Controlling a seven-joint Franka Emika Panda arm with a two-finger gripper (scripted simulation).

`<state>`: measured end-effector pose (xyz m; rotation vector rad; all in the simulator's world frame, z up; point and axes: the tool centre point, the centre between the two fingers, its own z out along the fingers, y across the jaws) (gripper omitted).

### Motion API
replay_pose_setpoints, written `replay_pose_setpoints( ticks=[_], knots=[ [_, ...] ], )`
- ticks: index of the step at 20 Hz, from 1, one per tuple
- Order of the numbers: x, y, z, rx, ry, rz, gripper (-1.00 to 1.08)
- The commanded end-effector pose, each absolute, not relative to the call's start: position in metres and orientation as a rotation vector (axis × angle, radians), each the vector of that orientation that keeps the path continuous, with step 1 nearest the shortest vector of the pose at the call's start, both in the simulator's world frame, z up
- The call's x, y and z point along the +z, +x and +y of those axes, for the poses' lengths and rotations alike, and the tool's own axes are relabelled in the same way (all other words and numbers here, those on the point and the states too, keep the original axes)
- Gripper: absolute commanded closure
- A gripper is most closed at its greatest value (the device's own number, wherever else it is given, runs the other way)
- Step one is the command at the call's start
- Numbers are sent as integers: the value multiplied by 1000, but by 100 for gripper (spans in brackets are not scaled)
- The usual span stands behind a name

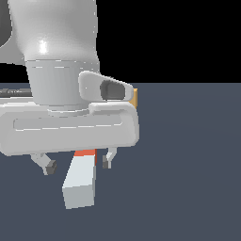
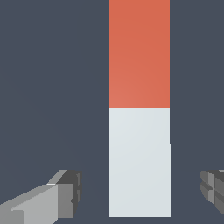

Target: Insert the peg into the horizontal hole in a box.

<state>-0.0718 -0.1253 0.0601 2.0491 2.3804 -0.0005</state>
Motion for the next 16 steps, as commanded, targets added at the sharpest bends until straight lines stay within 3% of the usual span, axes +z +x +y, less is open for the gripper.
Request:
replay_pose_setpoints(
  ticks=[1,11,12,16],
  knots=[
    [49,-72,-125,-1,2049,2382,-92],
    [22,-72,-126,0,2047,2383,-92],
    [22,-72,-126,0,2047,2383,108],
    [22,-72,-126,0,2047,2383,108]
  ],
)
